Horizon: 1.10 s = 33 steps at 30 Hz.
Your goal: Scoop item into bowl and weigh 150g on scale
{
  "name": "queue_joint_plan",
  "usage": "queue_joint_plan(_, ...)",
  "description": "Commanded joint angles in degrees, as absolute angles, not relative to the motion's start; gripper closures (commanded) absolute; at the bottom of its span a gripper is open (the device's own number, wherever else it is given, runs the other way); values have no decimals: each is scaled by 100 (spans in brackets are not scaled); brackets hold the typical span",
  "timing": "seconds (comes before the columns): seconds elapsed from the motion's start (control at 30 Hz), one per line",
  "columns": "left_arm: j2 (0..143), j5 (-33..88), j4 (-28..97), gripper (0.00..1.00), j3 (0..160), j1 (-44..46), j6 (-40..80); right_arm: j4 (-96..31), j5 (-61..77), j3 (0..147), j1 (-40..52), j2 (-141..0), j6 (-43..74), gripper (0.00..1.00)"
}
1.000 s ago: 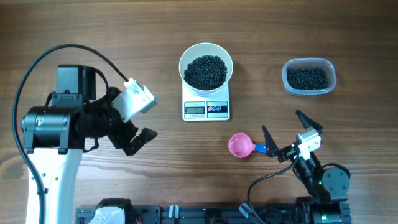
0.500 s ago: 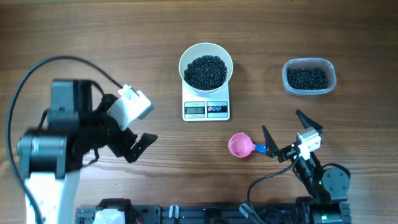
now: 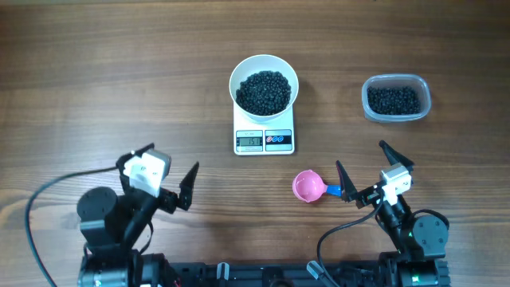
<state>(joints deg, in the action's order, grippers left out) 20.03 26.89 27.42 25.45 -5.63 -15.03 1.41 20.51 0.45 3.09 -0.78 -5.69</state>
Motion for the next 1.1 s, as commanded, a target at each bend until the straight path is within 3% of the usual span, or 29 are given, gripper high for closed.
queue_joint_plan(0.0, 1339, 2663, 2198, 0, 1911, -683, -395, 176, 2012, 32, 338, -21, -604, 0)
queue_joint_plan(0.1, 899, 2366, 1940, 0, 1551, -701, 248, 176, 2012, 32, 338, -21, -604, 0)
queue_joint_plan(0.5, 12, 2241, 1833, 0, 915, -705, 268, 178, 2012, 32, 338, -21, -604, 0)
queue_joint_plan(1.07, 12, 2196, 674, 0, 242, -705, 565, 176, 2012, 32, 338, -21, -604, 0)
